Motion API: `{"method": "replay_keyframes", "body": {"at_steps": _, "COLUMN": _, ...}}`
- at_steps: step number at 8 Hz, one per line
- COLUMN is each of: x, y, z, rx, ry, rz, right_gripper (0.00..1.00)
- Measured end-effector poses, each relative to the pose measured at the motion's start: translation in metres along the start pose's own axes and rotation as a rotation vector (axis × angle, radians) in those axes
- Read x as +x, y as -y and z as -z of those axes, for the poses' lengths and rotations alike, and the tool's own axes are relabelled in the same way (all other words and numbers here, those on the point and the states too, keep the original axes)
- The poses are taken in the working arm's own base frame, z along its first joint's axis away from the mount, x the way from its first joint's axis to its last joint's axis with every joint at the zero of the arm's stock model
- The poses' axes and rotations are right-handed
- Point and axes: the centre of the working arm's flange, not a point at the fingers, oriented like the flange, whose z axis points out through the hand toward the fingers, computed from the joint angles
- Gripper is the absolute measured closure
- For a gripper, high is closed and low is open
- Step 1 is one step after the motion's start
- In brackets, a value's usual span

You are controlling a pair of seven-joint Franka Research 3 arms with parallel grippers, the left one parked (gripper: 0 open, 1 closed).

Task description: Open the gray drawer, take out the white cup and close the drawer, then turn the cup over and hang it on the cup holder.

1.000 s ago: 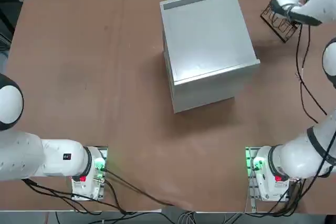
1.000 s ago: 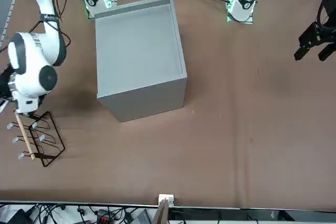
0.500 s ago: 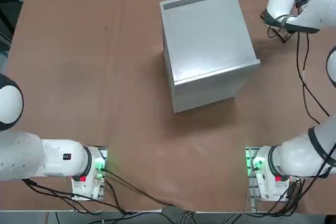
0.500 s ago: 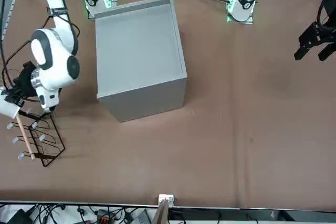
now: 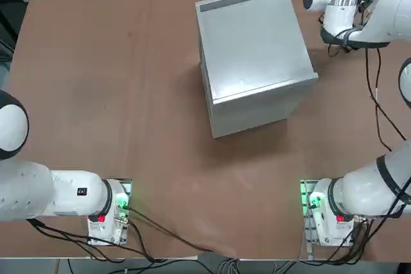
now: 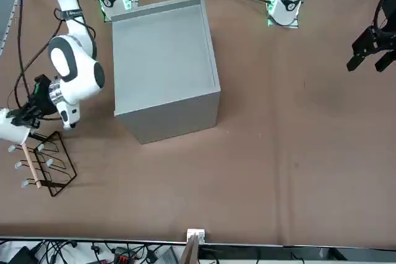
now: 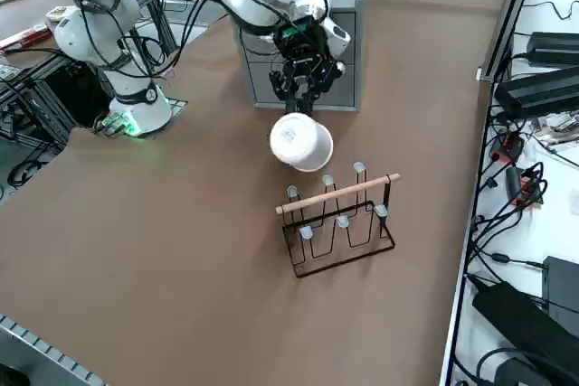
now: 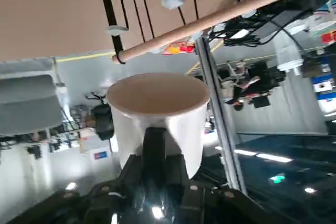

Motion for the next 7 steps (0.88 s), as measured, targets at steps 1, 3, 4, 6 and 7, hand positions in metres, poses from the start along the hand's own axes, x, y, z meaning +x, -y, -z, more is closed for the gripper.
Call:
{"method": "replay_keyframes", "body": {"at_steps": 1, "x": 0.005, "y": 0.002, "z": 0.0, "rx": -0.04, "ry": 0.024, "rz": 0.029, "right_gripper": 0.81}}
{"method": "replay_keyframes", "body": {"at_steps": 3, "x": 0.023, "y": 0.008, "z": -0.002, "rx": -0.117, "ry": 0.063, "rz": 0.102, "right_gripper": 0.81}}
{"method": "replay_keyframes", "body": {"at_steps": 4, "x": 0.034, "y": 0.01, "z": -0.002, "rx": -0.145, "ry": 0.071, "rz": 0.131, "right_gripper": 0.81}}
{"method": "replay_keyframes", "body": {"at_steps": 6, "x": 0.052, "y": 0.013, "z": -0.004, "rx": -0.165, "ry": 0.073, "rz": 0.167, "right_gripper": 0.81}}
{"method": "replay_keyframes", "body": {"at_steps": 7, "x": 0.057, "y": 0.014, "z": -0.004, "rx": -0.175, "ry": 0.075, "rz": 0.178, "right_gripper": 0.81}}
